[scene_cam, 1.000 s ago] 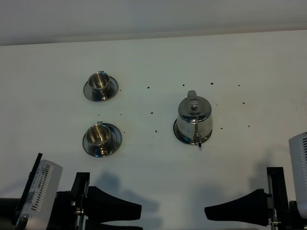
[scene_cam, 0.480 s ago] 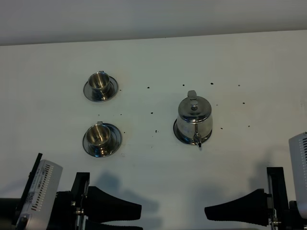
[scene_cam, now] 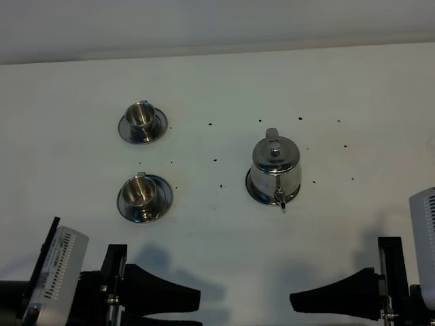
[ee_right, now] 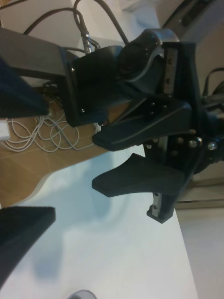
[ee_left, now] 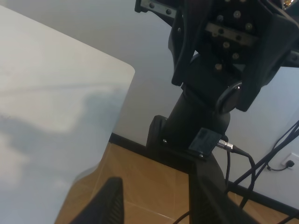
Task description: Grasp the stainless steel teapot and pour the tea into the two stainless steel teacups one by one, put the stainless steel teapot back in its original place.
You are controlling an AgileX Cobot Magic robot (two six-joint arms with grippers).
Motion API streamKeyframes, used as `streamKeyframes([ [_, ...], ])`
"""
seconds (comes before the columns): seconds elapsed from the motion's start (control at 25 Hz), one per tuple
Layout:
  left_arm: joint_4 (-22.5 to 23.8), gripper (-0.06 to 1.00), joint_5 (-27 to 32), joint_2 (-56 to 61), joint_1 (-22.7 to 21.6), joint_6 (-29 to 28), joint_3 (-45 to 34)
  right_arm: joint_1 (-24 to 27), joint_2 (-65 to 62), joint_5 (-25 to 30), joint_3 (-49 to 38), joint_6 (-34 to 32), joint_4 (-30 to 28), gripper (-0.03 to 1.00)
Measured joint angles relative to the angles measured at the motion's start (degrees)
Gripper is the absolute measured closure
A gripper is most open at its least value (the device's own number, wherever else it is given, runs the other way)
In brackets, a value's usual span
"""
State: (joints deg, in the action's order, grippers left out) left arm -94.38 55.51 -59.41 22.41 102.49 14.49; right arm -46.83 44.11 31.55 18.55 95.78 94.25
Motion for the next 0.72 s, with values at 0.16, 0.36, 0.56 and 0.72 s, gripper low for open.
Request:
streamKeyframes([
  [0.16,0.0,0.56,0.0,0.0,0.0,0.0,0.0,0.0,0.0,0.0,0.0,0.0,0.0,0.55],
  [0.36,0.0,0.56,0.0,0.0,0.0,0.0,0.0,0.0,0.0,0.0,0.0,0.0,0.0,0.55],
  [0.56,0.0,0.56,0.0,0.0,0.0,0.0,0.0,0.0,0.0,0.0,0.0,0.0,0.0,0.55],
  [0.72,0.0,0.56,0.0,0.0,0.0,0.0,0.0,0.0,0.0,0.0,0.0,0.0,0.0,0.55],
])
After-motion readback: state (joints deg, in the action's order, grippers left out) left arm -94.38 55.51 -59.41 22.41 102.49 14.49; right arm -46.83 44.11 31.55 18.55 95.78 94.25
